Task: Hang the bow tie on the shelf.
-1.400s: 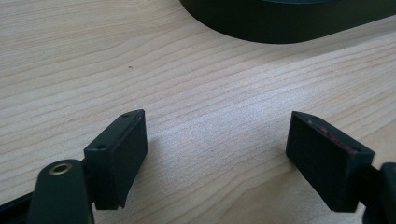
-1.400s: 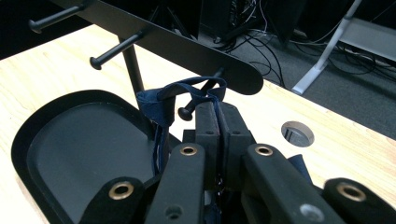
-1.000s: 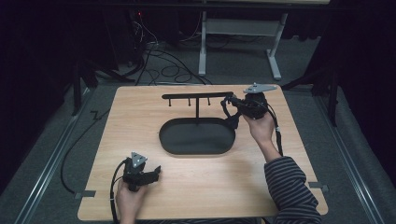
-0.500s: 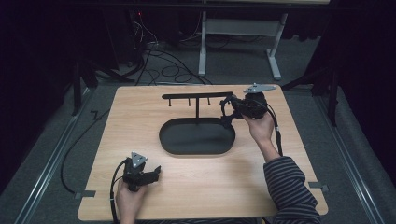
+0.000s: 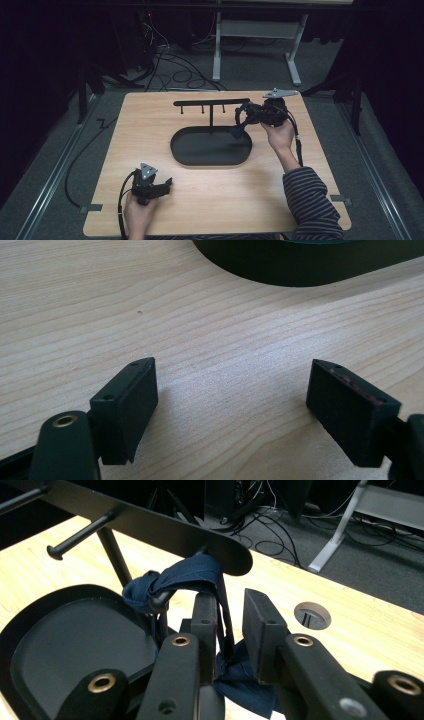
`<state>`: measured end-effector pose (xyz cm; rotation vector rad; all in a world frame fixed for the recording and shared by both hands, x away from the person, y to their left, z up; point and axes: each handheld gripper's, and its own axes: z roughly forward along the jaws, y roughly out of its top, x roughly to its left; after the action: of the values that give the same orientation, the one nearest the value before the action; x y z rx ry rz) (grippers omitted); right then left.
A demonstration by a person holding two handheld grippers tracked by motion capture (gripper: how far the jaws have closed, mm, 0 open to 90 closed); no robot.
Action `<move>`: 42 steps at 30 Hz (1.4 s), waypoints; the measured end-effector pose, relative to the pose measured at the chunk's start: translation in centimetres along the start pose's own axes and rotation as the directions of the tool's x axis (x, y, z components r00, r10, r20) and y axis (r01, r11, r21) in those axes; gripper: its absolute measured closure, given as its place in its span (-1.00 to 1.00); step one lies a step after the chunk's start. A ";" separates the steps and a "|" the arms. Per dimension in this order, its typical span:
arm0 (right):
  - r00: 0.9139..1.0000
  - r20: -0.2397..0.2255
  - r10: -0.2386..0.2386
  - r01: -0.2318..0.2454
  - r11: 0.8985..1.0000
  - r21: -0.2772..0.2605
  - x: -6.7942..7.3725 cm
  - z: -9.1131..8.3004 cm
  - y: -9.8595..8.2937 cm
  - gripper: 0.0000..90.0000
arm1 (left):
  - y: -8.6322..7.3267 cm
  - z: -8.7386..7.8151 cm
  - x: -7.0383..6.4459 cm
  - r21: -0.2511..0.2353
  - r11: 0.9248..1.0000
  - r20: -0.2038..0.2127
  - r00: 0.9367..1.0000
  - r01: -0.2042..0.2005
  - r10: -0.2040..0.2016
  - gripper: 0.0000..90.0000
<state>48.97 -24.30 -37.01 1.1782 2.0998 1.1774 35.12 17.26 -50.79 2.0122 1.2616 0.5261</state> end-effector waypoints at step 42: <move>0.994 -0.092 0.053 -0.056 0.998 -0.024 -1.4 -3.5 -1.6 0.33 | 0.0 0.0 0.0 0.000 1.000 -0.001 1.000 -0.001 0.001 -0.53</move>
<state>46.49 -27.55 -36.57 1.1976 2.1240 1.3035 35.12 17.26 -50.79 2.0126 1.2612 0.5270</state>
